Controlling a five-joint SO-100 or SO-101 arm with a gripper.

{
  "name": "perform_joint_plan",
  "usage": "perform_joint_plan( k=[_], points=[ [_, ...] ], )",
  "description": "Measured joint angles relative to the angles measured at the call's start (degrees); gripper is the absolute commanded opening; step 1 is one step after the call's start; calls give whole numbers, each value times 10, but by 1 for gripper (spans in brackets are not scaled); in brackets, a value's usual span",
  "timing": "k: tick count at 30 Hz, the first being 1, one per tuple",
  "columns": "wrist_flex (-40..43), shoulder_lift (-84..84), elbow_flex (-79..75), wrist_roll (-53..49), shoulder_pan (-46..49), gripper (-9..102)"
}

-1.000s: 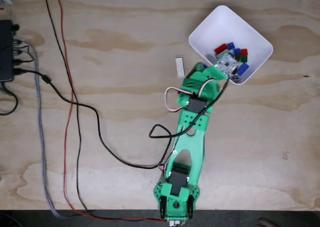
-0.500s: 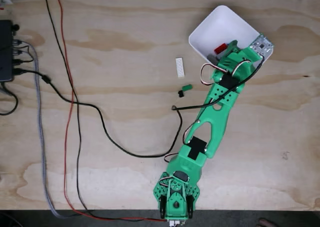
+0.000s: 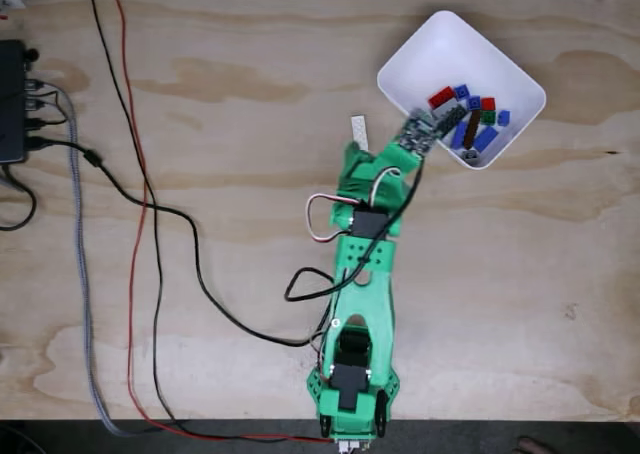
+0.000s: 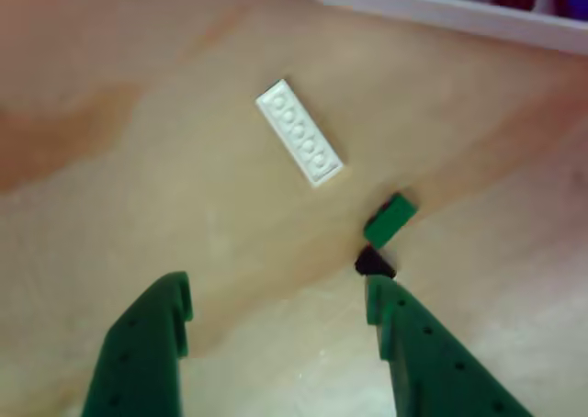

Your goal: Put all lego bricks in the bin.

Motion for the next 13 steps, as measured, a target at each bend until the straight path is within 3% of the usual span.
perform_joint_plan(
  k=[7, 13],
  points=[
    [18, -264, -11, -186, -16, 19],
    [-16, -337, -24, -262, 5, 19]
  ],
)
